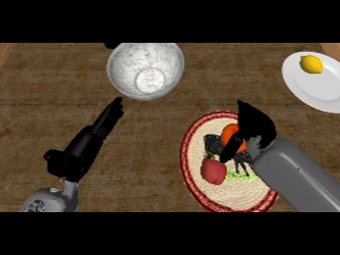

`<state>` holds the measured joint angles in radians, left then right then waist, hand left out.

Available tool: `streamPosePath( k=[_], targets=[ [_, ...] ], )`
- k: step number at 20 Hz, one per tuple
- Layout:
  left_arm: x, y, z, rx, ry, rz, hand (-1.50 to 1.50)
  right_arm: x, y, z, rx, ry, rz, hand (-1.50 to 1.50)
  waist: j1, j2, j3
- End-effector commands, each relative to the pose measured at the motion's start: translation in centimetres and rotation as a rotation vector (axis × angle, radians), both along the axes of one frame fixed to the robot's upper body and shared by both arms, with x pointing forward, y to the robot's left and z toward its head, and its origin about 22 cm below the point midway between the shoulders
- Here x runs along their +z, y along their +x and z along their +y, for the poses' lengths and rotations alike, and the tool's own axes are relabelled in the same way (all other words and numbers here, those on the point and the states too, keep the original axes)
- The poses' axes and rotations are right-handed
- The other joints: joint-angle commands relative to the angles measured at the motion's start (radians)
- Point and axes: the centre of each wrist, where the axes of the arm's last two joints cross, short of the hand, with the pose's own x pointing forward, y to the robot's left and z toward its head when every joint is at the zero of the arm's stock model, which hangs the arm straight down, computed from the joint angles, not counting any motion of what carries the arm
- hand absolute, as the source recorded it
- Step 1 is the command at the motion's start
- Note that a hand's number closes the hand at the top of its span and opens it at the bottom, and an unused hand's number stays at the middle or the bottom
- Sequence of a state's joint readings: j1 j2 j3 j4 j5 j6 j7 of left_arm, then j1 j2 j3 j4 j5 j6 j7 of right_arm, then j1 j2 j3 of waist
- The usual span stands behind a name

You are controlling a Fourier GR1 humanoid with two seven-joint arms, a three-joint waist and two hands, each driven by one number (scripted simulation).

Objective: Pick the squash from the placemat and place it in the bowl

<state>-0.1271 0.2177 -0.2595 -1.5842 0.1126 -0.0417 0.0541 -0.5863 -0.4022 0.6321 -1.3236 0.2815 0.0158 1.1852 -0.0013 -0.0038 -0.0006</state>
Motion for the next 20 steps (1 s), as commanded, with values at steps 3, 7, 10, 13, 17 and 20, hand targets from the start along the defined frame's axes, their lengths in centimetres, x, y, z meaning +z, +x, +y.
streamPosePath(
  k=[3, 7, 10, 13, 17, 20],
  targets=[
    [-0.2, -0.9, 0.5, 0.0, 0.004, -0.004, 0.0, -1.9, -0.2, -0.5, -0.147, -0.032, 0.11, -1.5, 0.003, 0.002, 0.0],
    [-0.3, 0.4, -1.0, -0.016, 0.006, -0.018, 0.0, -2.2, 2.5, -2.5, -0.157, -0.023, 0.098, -1.5, 0.007, 0.006, 0.001],
    [-1.2, 1.5, 1.0, 0.002, -0.003, -0.011, 0.0, -2.9, 0.8, -1.8, -0.15, -0.038, 0.085, -1.5, -0.001, 0.005, 0.0],
    [0.9, 0.6, 0.6, -0.013, -0.02, -0.006, 0.0, -3.7, -0.4, -1.3, -0.143, -0.013, 0.074, -1.5, 0.001, 0.003, 0.0],
    [-0.2, 0.1, -0.1, -0.015, -0.009, -0.006, 0.0, -3.8, 0.6, -0.1, -0.083, -0.012, -0.034, 1.5, 0.005, 0.004, 0.001],
    [0.3, -0.4, 0.5, -0.01, 0.018, -0.013, 0.0, -5.6, 1.0, -0.5, -0.063, -0.055, -0.054, 1.5, 0.009, 0.004, 0.001]
  ],
)
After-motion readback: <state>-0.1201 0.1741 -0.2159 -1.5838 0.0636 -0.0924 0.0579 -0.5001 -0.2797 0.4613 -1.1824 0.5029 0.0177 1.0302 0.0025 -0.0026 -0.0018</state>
